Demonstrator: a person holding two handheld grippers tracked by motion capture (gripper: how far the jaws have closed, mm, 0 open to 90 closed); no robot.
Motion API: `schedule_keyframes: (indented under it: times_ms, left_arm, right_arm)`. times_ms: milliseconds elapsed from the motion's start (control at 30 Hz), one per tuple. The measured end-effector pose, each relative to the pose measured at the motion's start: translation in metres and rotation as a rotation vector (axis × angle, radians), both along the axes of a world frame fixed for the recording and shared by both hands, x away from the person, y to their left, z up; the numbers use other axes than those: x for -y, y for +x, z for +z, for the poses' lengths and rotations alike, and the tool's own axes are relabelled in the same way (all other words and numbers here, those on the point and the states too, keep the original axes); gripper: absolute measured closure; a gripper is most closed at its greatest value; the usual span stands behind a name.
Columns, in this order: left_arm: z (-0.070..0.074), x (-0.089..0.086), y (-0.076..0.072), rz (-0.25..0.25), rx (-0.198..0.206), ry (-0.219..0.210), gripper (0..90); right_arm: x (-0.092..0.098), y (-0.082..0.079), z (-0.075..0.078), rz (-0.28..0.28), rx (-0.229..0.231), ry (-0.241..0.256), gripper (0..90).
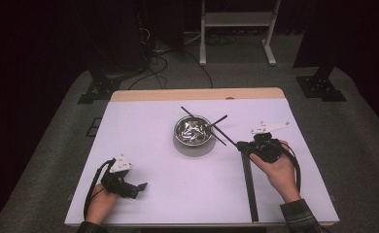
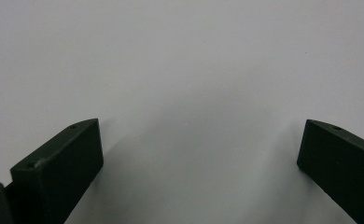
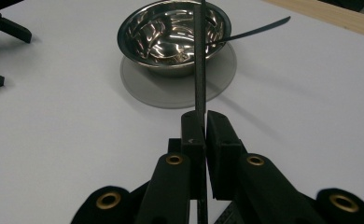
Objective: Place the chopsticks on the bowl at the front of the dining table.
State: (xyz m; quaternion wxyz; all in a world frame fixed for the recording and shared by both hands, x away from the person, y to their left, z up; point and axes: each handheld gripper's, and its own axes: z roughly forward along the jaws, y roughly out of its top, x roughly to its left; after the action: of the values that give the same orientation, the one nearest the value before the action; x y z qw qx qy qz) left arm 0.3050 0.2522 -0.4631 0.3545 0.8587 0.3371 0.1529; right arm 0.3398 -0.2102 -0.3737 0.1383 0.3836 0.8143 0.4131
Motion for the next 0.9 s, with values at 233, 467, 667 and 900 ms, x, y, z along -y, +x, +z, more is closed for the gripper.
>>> schedule_keyframes:
  times_ms: [233,467,667,900]
  left_arm:
    - [0.0,0.0,0.0,0.001,0.0,-0.001,0.0]
    - [0.0,0.0,0.0,0.0,0.0,0.001,0.0]
    - [0.0,0.0,0.0,0.0,0.0,0.0,0.0]
    - [0.0,0.0,0.0,0.001,0.001,-0.002,0.0]
  right_arm:
    - [-0.011,0.006,0.004,0.016,0.005,0.006,85.9]
    - [-0.023,0.013,0.007,0.035,0.016,0.012,85.9]
    - [-0.034,0.02,0.008,0.036,0.012,0.022,86.0]
    - [-0.045,0.027,0.009,0.051,0.01,0.017,85.9]
